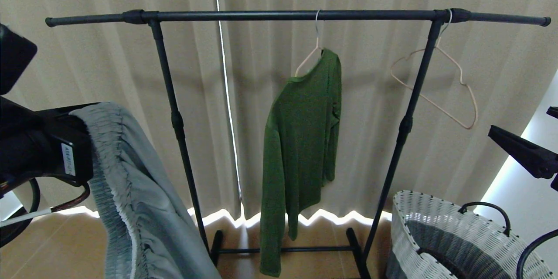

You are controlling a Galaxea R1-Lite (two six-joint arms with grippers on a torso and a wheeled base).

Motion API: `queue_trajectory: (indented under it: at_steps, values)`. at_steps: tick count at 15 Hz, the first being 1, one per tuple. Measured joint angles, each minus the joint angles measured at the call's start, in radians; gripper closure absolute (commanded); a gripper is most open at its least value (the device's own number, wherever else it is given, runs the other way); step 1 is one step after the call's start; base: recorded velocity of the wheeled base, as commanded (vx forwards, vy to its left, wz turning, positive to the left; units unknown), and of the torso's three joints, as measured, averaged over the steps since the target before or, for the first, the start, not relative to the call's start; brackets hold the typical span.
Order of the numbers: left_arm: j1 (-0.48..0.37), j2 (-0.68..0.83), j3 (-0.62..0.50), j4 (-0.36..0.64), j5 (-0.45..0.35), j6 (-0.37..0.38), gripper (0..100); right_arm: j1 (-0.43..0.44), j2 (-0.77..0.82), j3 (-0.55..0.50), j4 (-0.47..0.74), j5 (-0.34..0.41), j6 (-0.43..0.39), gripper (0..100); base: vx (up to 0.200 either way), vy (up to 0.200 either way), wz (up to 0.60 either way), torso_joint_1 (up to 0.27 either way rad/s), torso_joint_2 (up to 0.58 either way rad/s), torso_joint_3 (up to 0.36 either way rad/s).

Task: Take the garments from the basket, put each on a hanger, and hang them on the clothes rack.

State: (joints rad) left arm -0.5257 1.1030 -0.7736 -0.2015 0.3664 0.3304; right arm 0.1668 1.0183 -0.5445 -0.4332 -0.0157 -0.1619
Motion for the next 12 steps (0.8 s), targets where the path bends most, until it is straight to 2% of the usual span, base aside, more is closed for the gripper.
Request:
queue_trajectory:
  at_steps: [6,8,12]
  values:
    - [0.000,-0.015,0.028,-0.003,0.000,0.004,100,-0.002,-0.001,0.015,0.003,-0.003,-0.004,0,0.000,0.000,0.00,0.184,-0.43,-0.247]
    - [0.000,-0.023,0.041,-0.014,-0.001,0.008,100,-0.008,-0.002,0.032,0.005,-0.006,-0.004,0,0.000,0.000,0.00,0.049,-0.10,-0.061]
    - [0.000,-0.031,0.087,-0.119,-0.031,0.012,100,-0.051,-0.003,0.038,0.021,-0.007,-0.009,0,0.000,0.000,0.00,0.000,0.00,0.000]
